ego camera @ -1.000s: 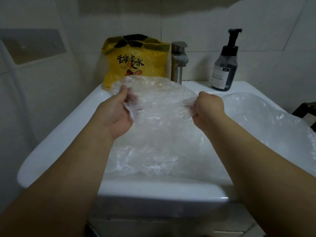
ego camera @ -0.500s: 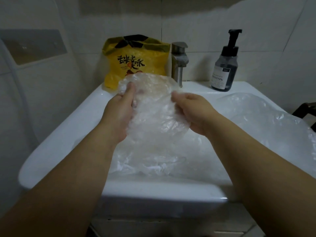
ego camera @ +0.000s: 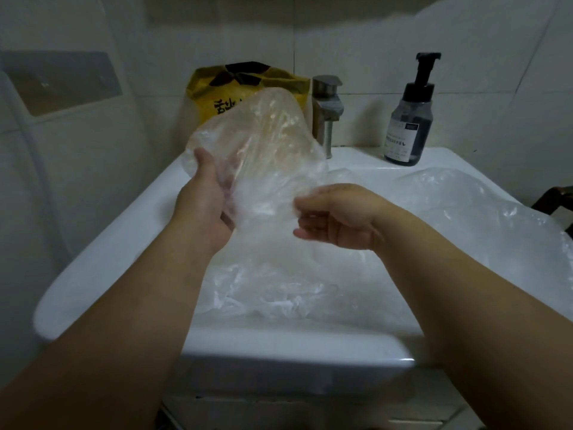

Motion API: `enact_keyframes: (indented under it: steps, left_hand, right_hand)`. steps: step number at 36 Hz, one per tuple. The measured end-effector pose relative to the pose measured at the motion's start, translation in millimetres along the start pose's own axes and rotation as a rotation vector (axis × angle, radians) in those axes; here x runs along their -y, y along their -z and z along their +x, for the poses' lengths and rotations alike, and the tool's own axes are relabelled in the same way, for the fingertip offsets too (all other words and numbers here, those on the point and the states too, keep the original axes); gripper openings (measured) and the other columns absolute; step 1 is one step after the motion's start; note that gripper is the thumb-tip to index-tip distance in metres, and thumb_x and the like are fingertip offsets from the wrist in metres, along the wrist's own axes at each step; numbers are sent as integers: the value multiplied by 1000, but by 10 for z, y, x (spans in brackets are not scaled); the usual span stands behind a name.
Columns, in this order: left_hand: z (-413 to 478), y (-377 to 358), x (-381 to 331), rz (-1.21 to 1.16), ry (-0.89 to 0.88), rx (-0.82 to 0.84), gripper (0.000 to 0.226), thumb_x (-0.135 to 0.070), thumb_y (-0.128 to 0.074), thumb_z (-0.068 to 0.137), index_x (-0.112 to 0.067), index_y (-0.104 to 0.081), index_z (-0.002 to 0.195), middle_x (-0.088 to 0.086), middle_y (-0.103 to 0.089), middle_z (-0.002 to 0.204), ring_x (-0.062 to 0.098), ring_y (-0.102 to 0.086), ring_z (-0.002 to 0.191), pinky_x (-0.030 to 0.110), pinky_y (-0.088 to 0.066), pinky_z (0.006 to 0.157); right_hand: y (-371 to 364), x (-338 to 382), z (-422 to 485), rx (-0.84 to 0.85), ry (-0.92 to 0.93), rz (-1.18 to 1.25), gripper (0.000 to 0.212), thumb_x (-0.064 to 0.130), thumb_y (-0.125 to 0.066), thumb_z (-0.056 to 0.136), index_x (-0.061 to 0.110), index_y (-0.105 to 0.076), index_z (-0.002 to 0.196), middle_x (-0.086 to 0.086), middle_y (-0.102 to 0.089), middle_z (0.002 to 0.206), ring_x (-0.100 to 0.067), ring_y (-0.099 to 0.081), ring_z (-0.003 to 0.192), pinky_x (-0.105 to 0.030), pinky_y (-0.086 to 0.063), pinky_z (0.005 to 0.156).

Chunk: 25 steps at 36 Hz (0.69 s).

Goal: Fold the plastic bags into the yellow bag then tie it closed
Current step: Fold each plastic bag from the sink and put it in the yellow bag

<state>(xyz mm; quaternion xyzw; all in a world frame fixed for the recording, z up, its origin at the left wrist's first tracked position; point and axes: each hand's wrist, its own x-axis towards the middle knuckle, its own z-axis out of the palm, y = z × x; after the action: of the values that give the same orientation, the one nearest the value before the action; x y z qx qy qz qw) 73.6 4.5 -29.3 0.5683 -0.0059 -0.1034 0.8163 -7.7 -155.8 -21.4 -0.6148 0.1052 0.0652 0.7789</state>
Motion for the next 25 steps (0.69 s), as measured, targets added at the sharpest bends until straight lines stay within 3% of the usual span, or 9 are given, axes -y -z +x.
enact_keyframes:
  steps: [2,5,7,9,11,14,17,21,25]
  left_hand:
    - [7,1,-22,-113,50,5,54,-65,-38,93,-22,-68,103,1,-73,109,17,-64,101,31,-46,99]
    - [38,48,-39,-276,100,23,51,-62,-36,95,-23,-68,102,-5,-73,79,7,-63,56,14,-43,50]
    - [28,74,-52,-329,123,31,52,-61,-33,96,-24,-69,97,-6,-68,69,5,-49,37,12,-35,36]
    - [37,106,-63,-351,151,38,51,-63,-36,95,-23,-68,98,-2,-72,84,8,-59,44,15,-44,39]
    - [48,111,-63,-300,140,35,54,-67,-38,92,-23,-68,103,0,-72,109,12,-70,78,25,-57,64]
    - [37,85,-45,-239,116,56,61,-69,-39,90,-23,-65,119,3,-70,119,21,-67,108,42,-49,101]
    - [-6,72,-54,-247,112,75,60,-67,-38,92,-21,-67,118,2,-71,115,23,-69,104,42,-49,100]
    - [-14,124,-82,-341,136,82,44,-42,-38,104,-18,-67,82,-4,-69,67,7,-62,43,18,-50,77]
    - [33,200,-93,-353,185,136,50,-52,-35,102,-19,-62,128,5,-70,116,21,-69,103,35,-59,69]
  right_hand:
    - [2,30,10,-37,75,127,13,1,-50,95,6,-55,84,-7,-56,66,-15,-53,63,-30,-59,69]
    - [66,65,2,-25,127,174,16,3,-47,97,8,-55,83,-6,-55,69,-15,-52,64,-31,-59,69]
    - [88,46,2,6,78,79,10,3,-51,94,8,-57,88,-7,-55,78,-18,-53,71,-35,-60,73]
    - [77,20,-3,36,36,36,7,3,-53,91,8,-58,92,-7,-53,84,-22,-50,78,-40,-58,78]
    - [50,33,-18,83,39,74,10,8,-57,88,8,-58,98,-10,-55,95,-26,-52,89,-43,-56,84]
    - [68,38,20,161,126,155,54,22,-70,77,11,-53,126,-11,-63,121,-29,-62,110,-45,-51,94]
    - [38,19,30,114,217,149,45,8,-66,83,3,-54,126,-13,-67,112,-24,-68,96,-35,-57,83]
    - [89,12,28,155,174,75,24,1,-64,76,7,-61,99,-8,-67,91,-20,-67,83,-33,-58,78]
    - [138,-1,15,208,61,-37,35,5,-69,66,9,-61,100,-7,-69,87,-20,-69,81,-33,-59,76]
